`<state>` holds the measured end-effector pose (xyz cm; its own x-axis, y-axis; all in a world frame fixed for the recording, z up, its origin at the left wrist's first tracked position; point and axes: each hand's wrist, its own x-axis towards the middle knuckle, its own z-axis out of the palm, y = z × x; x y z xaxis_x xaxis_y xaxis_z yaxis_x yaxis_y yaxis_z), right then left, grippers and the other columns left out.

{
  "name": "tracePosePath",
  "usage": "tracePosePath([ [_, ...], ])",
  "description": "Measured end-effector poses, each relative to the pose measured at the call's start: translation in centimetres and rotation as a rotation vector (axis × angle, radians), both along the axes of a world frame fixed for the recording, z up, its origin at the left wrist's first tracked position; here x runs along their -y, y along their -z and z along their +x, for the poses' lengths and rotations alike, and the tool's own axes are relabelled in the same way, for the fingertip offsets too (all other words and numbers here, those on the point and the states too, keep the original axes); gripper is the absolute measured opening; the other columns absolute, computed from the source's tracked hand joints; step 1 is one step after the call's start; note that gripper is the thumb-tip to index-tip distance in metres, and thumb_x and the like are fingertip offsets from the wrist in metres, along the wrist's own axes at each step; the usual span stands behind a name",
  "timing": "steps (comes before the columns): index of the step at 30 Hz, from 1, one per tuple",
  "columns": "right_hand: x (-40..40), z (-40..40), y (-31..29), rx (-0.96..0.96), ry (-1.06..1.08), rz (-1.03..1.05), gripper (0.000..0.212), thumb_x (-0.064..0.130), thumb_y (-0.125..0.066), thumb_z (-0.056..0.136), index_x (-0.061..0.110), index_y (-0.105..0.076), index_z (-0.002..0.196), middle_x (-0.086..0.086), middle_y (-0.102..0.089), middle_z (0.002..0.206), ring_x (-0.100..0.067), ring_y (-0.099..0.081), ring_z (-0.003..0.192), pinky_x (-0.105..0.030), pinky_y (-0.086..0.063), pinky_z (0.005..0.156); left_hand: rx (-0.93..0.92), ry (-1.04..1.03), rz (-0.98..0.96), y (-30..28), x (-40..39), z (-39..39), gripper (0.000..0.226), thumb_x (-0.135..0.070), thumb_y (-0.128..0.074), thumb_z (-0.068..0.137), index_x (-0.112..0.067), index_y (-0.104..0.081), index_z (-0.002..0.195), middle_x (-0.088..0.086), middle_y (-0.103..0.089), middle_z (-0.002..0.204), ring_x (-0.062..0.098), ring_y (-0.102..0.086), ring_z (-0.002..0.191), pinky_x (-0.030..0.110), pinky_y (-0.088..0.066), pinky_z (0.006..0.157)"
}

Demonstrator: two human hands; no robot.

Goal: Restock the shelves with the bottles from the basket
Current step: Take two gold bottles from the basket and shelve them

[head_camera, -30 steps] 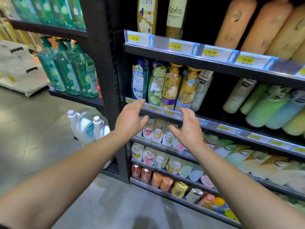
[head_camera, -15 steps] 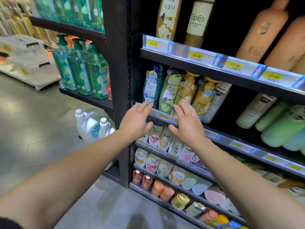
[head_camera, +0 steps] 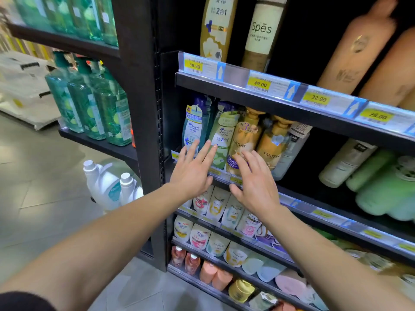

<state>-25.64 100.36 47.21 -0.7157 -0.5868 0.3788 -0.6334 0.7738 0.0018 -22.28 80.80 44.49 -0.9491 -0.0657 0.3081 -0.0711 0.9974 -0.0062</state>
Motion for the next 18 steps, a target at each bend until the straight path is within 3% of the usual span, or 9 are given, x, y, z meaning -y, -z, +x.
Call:
tracePosePath([
  [18,1.6,1.2,1.0,0.076,0.159,-0.001,0.076,0.039,-0.064,0.089,0.015,-0.030,0.153,-0.005,-0.019,0.162,-0.026,-0.016,0.149,-0.042,-0.020,0.122,-0.003,0.059,-0.029,1.1,2.2,-1.9,0.091,-0.049,-0.048,0.091,-0.020,0.009,0.157,-0.003,0.004,0.167,0.031,0.013,0.151,0.058,0.002,0.120],
])
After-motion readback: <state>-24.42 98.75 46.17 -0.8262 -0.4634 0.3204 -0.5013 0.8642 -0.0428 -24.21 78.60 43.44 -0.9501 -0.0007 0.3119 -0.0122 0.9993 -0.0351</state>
